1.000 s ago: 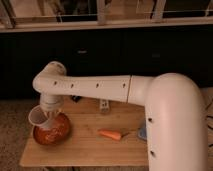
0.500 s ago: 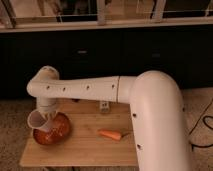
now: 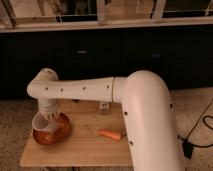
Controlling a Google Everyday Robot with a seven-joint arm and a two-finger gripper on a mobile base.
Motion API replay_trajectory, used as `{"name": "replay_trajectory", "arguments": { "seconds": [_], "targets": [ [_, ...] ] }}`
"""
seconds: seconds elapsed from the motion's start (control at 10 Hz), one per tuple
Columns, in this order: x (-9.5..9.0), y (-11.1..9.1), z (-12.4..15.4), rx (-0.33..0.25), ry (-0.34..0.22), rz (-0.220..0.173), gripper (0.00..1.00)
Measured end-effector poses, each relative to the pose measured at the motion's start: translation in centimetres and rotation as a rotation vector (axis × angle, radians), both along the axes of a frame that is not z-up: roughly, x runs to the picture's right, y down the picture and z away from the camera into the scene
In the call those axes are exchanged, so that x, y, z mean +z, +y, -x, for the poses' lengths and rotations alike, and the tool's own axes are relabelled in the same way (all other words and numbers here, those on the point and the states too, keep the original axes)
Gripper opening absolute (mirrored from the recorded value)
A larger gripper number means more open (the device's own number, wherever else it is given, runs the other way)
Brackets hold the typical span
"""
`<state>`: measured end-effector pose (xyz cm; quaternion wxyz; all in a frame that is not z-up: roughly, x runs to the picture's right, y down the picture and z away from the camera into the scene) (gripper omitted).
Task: Place the ceramic cup in the ceramic bowl
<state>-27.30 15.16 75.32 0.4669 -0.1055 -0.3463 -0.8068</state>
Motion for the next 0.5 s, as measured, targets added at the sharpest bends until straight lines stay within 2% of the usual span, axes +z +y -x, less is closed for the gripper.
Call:
{"name": "replay_trajectory", "arguments": {
  "seconds": [0.3,0.5],
  "targets": [
    [0.48,0.19,-0.55,0.005,-0.004,0.038,0.80],
    [0.18,-0.23,-1.13,0.030,-0.004,0.053,0.80]
  ]
}}
